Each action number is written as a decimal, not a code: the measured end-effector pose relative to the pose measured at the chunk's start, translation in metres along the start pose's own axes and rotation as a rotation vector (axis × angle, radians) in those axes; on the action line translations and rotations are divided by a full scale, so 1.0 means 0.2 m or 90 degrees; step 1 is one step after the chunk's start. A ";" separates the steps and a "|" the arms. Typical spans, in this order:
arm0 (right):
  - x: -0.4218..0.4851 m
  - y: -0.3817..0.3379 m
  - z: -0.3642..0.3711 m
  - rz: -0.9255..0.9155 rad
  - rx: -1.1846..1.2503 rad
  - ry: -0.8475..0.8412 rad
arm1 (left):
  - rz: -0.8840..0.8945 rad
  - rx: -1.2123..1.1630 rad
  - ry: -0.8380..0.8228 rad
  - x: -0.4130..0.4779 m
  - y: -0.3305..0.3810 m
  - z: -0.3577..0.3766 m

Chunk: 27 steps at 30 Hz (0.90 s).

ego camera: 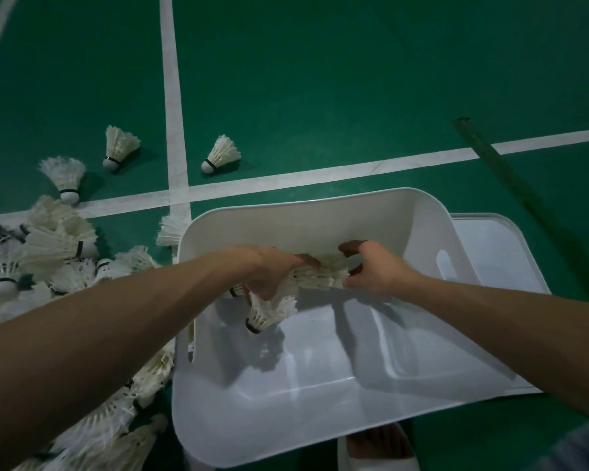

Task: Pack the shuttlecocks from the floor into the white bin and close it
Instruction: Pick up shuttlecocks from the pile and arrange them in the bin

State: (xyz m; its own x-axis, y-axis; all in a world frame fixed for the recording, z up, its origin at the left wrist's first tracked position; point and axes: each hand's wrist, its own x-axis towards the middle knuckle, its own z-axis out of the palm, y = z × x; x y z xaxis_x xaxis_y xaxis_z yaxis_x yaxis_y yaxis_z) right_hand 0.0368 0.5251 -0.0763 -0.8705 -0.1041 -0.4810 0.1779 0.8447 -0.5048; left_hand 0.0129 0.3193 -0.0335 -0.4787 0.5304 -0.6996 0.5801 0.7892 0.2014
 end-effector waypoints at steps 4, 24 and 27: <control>0.05 -0.01 0.01 -0.004 -0.039 0.015 | 0.003 -0.010 -0.010 0.01 -0.01 -0.01; -0.32 -0.12 -0.14 -0.213 0.005 -0.015 | -0.025 -0.709 0.195 -0.03 0.23 -0.06; -0.29 -0.10 -0.17 -0.186 -0.012 0.006 | -0.016 -0.813 0.151 -0.02 0.21 -0.06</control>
State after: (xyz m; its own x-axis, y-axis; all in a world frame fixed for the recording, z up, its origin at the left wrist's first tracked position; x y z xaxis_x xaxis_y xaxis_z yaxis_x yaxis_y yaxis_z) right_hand 0.0675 0.5327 -0.0137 -0.8878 -0.3396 -0.3104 -0.0898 0.7896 -0.6071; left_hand 0.0314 0.3532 -0.0135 -0.6608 0.4489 -0.6015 -0.4024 0.4646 0.7888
